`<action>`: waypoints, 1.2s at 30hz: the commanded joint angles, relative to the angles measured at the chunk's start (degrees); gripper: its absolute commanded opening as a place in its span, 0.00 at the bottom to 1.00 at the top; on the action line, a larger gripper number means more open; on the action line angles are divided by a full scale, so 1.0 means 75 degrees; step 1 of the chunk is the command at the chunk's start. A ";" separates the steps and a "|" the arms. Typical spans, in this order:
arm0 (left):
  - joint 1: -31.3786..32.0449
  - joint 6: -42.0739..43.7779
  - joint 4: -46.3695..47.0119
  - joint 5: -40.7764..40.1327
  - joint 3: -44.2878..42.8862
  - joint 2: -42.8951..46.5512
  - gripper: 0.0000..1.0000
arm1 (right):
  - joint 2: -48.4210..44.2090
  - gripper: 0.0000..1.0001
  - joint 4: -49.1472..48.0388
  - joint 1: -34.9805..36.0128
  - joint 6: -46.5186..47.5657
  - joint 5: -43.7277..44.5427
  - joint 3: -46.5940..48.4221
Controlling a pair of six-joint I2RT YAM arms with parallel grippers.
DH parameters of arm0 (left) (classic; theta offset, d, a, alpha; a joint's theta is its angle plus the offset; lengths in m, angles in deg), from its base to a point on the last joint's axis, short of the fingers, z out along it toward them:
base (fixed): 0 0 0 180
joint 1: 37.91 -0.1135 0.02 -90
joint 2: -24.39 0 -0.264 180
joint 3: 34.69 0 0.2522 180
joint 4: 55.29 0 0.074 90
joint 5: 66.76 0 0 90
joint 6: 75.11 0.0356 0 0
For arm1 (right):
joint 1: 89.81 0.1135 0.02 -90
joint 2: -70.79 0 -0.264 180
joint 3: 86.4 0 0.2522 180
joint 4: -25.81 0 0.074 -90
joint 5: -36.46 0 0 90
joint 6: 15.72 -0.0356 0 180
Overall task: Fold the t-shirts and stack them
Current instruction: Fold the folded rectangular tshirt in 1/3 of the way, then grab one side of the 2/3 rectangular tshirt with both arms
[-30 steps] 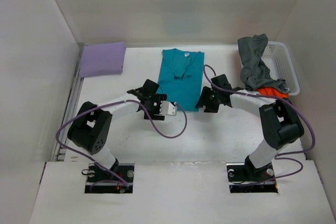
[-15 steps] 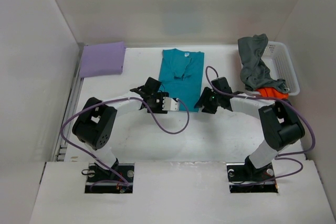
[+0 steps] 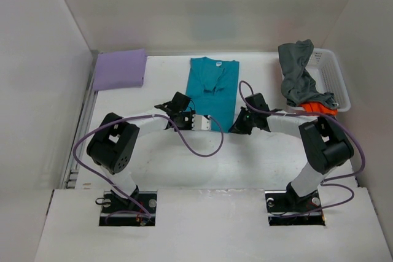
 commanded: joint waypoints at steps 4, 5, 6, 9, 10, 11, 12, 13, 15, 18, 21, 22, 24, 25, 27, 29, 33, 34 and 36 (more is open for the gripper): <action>0.0203 -0.0584 -0.0591 -0.0017 0.0469 0.0560 0.02 | -0.0565 0.00 -0.0006 0.0255 -0.0053 -0.0125 -0.0249; 0.0261 -0.0642 -0.0743 -0.0029 0.0539 0.0736 0.02 | -0.0764 0.00 0.0064 0.0348 -0.0065 -0.0125 -0.0342; 0.0331 -0.0701 -0.0895 -0.0041 0.0610 0.0911 0.02 | -0.0986 0.00 0.0158 0.0442 -0.0076 -0.0114 -0.0448; 0.0658 -0.0935 -0.1655 -0.0146 0.0762 0.1578 0.01 | -0.1876 0.00 0.0614 0.0945 -0.0158 -0.0008 -0.0892; 0.0776 -0.1017 -0.1937 -0.0181 0.0797 0.1813 0.01 | -0.2146 0.00 0.0755 0.1086 -0.0205 0.0050 -0.1033; 0.0975 -0.1134 -0.2334 -0.0205 0.0856 0.2140 0.01 | -0.2532 0.00 0.0977 0.1331 -0.0275 0.0132 -0.1209; 0.1162 -0.1216 -0.2744 -0.0251 0.0914 0.2503 0.01 | -0.2953 0.00 0.1257 0.1600 -0.0380 0.0225 -0.1361; 0.1419 -0.1333 -0.3189 -0.0310 0.0961 0.2890 0.01 | -0.3410 0.00 0.1573 0.1928 -0.0532 0.0331 -0.1502; 0.2005 -0.1637 -0.4219 -0.0427 0.0950 0.3675 0.02 | -0.4370 0.00 0.2416 0.2677 -0.0965 0.0483 -0.1655; 0.3070 -0.2304 -0.6164 -0.0311 0.0437 0.4579 0.03 | -0.5870 0.00 0.3798 0.3977 -0.2030 0.0904 -0.1575; 0.3823 -0.3042 -0.7666 0.0133 -0.0698 0.4769 0.03 | -0.6717 0.00 0.4972 0.5197 -0.3085 0.1443 -0.0885; 0.3813 -0.3289 -0.7960 0.0367 -0.1189 0.4653 0.03 | -0.6789 0.00 0.5323 0.5514 -0.3297 0.1700 -0.0569; 0.3440 -0.3513 -0.8232 0.0859 -0.2081 0.4372 0.04 | -0.6673 0.00 0.5875 0.5902 -0.3416 0.2111 0.0017; 0.3147 -0.3525 -0.8244 0.1070 -0.2387 0.4208 0.05 | -0.6533 0.00 0.5982 0.5997 -0.3335 0.2183 0.0229; 0.2433 -0.3502 -0.8163 0.1399 -0.2845 0.3798 0.05 | -0.6275 0.00 0.5960 0.5765 -0.2938 0.2230 0.0453; 0.1695 -0.3479 -0.7941 0.1646 -0.3115 0.3341 0.05 | -0.6122 0.00 0.5796 0.5134 -0.2516 0.2149 0.0477; 0.0942 -0.3444 -0.7239 0.1834 -0.3280 0.2533 0.07 | -0.5958 0.00 0.5176 0.3728 -0.1638 0.1436 0.0104; 0.0930 -0.3432 -0.7086 0.1811 -0.3257 0.2391 0.07 | -0.5934 0.00 0.5058 0.3504 -0.1531 0.1259 -0.0002; 0.0906 -0.3373 -0.6618 0.1741 -0.3210 0.2005 0.07 | -0.5922 0.00 0.4847 0.3070 -0.1390 0.0931 -0.0213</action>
